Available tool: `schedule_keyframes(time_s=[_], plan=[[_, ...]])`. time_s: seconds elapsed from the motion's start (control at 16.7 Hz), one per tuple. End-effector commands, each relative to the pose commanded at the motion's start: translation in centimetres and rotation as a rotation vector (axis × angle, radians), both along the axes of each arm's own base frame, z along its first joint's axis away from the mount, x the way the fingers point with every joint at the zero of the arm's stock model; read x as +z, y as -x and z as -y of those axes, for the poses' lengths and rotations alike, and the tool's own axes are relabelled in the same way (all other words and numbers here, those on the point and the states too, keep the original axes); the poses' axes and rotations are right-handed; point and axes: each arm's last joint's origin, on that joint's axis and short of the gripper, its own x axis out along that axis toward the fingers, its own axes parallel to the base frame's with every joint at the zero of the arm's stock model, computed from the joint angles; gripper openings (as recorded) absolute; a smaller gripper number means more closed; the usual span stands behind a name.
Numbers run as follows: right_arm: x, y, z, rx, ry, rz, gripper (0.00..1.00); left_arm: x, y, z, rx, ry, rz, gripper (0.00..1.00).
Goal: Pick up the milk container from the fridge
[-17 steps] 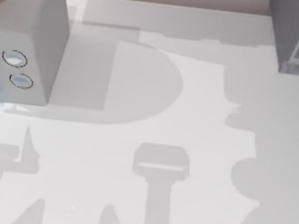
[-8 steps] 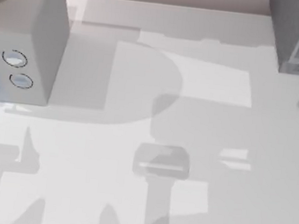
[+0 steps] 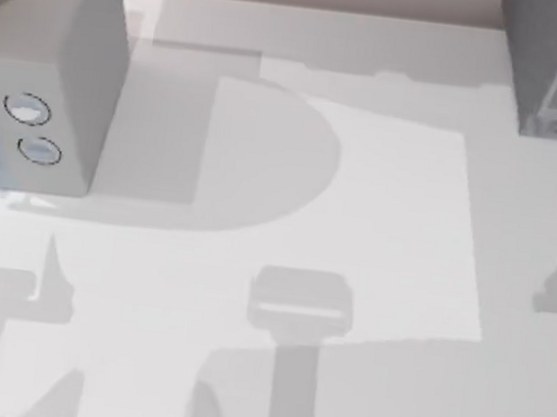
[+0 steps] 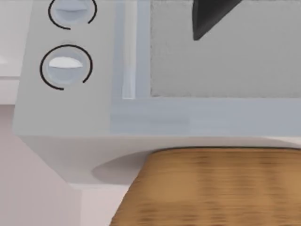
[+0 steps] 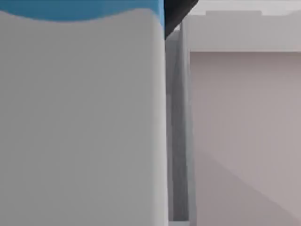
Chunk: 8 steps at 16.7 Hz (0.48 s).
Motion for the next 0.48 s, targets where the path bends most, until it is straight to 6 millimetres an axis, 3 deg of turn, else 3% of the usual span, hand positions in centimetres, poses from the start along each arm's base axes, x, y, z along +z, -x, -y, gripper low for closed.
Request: schedule_keyframes(time_s=[0.18, 0.48], plan=[[-2.9, 2.6, -0.6, 0.004, -0.005, -0.009, 0.0, 0.0, 0.0, 0.0, 0.0, 0.0, 0.0, 1.0], [-6.1, 3.8, -1.0, 0.011, -0.007, -0.035, 0.0, 0.0, 0.0, 0.0, 0.0, 0.0, 0.0, 1.0]])
